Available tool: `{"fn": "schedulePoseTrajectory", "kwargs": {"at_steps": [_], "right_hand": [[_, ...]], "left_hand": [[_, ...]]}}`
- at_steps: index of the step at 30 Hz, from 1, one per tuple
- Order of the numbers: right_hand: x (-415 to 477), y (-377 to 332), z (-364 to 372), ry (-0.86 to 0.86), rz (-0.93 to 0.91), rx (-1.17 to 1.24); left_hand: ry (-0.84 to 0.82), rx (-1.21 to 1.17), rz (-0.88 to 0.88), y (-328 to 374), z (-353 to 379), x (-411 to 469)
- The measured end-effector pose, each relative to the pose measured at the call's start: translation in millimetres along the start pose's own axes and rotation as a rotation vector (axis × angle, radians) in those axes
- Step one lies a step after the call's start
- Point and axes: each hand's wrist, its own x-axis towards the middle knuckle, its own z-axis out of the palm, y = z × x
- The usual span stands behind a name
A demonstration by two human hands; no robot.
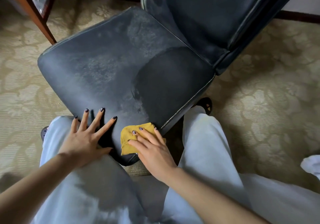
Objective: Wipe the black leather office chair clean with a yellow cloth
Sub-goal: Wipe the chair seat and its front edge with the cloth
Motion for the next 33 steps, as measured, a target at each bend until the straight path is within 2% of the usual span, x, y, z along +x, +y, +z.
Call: {"fn": "schedulePoseTrajectory", "kwargs": {"at_steps": [6, 9, 17, 22, 26, 28, 30, 33], "right_hand": [[26.6, 29.0, -8.8, 0.041, -0.196, -0.032], [51.6, 41.4, -13.7, 0.052, -0.211, -0.068], [119.8, 76.4, -39.8, -0.126, 0.102, -0.024], [137.7, 88.3, -47.0, -0.141, 0.343, -0.002], [129.7, 61.9, -38.1, -0.077, 0.514, 0.045], [115.7, 47.3, -38.9, -0.111, 0.431, 0.071], [97.3, 38.3, -40.1, -0.142, 0.271, 0.082], [70.5, 29.7, -36.3, -0.125, 0.143, 0.144]], "left_hand": [[0.008, -0.053, -0.031, 3.1, 11.2, 5.8], [-0.004, -0.056, -0.032, 5.2, 11.8, 6.9], [0.011, -0.098, -0.007, 5.1, 12.9, 6.8], [0.029, -0.096, -0.01, 5.2, 13.4, 5.3], [0.046, -0.091, -0.015, 5.7, 15.1, 6.2], [0.059, -0.094, -0.013, 5.7, 17.3, 6.7], [0.071, -0.095, -0.009, 5.5, 19.6, 6.8], [0.087, -0.095, -0.016, 5.4, 20.6, 6.7]]}}
